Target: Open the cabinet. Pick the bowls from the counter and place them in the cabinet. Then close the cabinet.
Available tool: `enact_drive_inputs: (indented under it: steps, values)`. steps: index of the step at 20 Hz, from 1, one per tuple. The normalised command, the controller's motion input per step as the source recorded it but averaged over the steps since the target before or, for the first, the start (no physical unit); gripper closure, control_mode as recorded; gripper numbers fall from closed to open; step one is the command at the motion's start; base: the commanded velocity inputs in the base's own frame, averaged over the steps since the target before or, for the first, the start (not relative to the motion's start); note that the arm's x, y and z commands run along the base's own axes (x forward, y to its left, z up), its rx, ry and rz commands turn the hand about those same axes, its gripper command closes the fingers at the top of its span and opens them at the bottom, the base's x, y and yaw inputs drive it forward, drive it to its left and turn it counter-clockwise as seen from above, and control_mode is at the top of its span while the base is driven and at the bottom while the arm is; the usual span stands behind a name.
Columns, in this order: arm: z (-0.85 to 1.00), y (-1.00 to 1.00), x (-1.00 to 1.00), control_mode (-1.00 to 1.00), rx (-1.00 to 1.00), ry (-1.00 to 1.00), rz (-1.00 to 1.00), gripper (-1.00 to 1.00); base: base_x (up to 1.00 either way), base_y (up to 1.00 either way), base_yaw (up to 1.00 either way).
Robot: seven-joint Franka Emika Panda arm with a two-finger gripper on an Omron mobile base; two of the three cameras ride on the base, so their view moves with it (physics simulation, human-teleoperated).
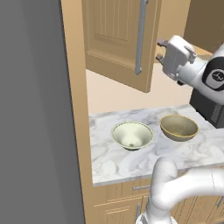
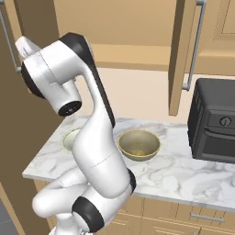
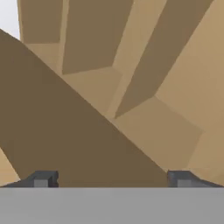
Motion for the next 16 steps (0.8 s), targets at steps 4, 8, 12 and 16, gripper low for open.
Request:
enact_drive_inputs:
  steps: [4,8,12,16]
  values:
    - [0.00,0.24,0.34,-1.00,0.11,0.59,0.26,-1.00,0.00,0.00,0.00]
    - [0.25,0.58,0.33,-1.00,0.02,0.58,0.28,-1.00,0.00,0.00,0.00]
    - [0.32,0.63,0.13,-1.00,0.00,0.46,0.24,-1.00,0.00,0.00,0.00]
    - [0.34,0.87,-0.05,-1.00,0.00,0.33,0.24,-1.00,0.00,0.00,0.00]
